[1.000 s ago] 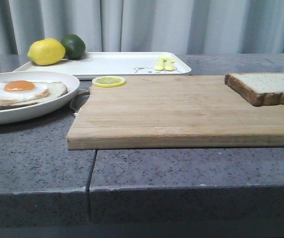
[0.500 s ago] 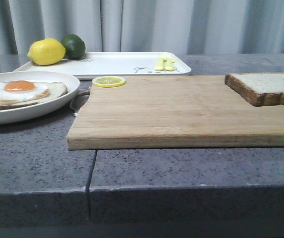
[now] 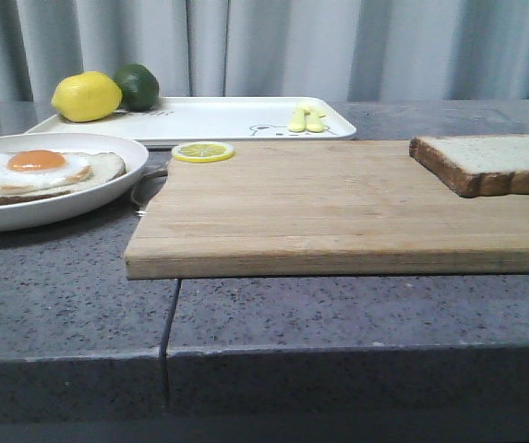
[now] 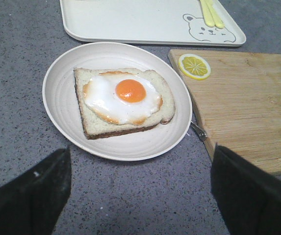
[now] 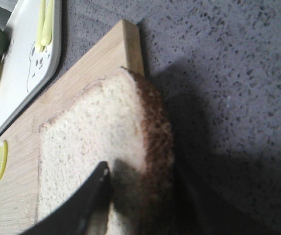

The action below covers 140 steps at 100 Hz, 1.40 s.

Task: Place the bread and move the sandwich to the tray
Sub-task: 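Lift the bread slice with the right gripper toward the egg plate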

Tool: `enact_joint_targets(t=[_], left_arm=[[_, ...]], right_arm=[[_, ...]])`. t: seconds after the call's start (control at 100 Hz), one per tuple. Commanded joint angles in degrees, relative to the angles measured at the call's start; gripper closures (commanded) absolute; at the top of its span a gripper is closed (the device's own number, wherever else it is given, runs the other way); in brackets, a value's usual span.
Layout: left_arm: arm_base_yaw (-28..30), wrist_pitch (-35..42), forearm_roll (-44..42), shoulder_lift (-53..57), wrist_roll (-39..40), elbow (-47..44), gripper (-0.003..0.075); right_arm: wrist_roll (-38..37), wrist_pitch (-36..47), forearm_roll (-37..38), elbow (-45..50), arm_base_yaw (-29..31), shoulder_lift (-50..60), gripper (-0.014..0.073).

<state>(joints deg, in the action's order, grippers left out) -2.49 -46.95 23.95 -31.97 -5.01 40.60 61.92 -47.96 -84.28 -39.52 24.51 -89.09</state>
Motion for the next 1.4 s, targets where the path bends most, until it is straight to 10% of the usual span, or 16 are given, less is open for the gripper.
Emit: enact_joint_targets(t=[0.0,0.16,0.73,1.39], left_arm=[[0.2,3.32,1.79,-0.53,0.07,2.01,0.0174],[0.2,3.32,1.79,-0.53,0.07,2.01,0.0174],[0.2,3.32,1.79,-0.53,0.07,2.01,0.0174],[0.2,3.32,1.79,-0.53,0.07,2.01,0.0174]], right_arm=[[-0.17,-0.73,-0.29,-0.73,0.36,0.42,0.0453],[-0.17,-0.46,-0.29,-0.73,0.36,0.42,0.0716],[-8.31,-7.99,-4.39,-4.9,-2.27,18.39,0.0702],[-7.29,18.03,-23.55,-9.8,-40.49,20.23,0.0702]])
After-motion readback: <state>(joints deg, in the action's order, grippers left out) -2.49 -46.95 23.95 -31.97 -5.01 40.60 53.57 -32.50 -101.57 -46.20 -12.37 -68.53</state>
